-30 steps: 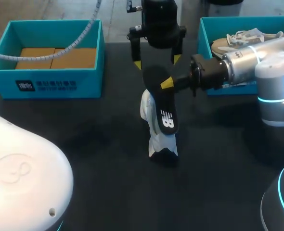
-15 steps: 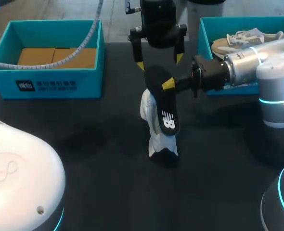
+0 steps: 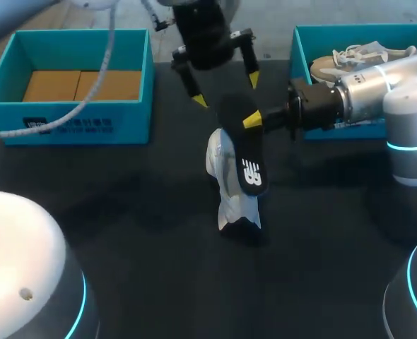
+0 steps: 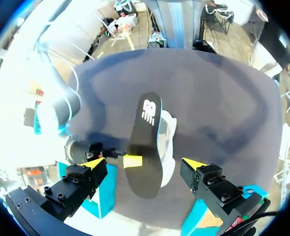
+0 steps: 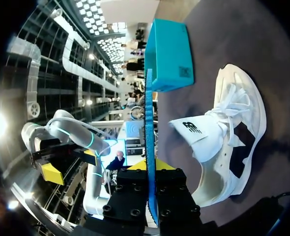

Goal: Take the shoe out of the shoebox, open the shoe tongue, remove and reinsert the insole, then place the shoe into the shoebox

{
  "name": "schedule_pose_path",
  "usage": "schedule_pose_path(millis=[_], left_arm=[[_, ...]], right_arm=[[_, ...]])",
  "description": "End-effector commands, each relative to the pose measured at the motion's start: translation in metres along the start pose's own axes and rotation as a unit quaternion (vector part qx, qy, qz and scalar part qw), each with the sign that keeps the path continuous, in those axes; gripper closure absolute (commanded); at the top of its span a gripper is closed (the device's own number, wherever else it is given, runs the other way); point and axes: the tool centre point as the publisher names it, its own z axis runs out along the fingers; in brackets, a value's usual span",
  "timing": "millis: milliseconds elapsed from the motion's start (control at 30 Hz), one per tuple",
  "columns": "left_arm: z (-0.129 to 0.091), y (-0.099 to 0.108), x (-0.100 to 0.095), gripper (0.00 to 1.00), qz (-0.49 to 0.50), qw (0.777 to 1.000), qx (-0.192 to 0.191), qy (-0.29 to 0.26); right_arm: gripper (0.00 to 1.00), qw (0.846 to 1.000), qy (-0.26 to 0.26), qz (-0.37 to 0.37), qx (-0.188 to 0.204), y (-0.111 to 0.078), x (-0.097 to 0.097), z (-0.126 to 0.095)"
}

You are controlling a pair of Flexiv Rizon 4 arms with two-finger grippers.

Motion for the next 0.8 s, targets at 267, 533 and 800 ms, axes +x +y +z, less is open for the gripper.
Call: schedule_pose_path(millis=[267, 533, 800], left_arm=[[-0.002, -0.009, 0.021, 0.0, 0.013, 0.967, 0.034, -0.253], [-0.002, -0.013, 0.023, 0.0, 0.018, 0.946, 0.05, -0.319], [-0.001, -0.015, 0.024, 0.0, 0.033, 0.927, 0.019, -0.374]], right_arm=[[1.0, 1.0, -0.004, 0.006, -0.009, -0.009, 0.003, -0.005], [1.0, 1.0, -0.007, 0.009, -0.01, -0.01, 0.005, -0.009], [1.0, 1.0, -0.012, 0.013, -0.018, -0.013, 0.005, -0.013]])
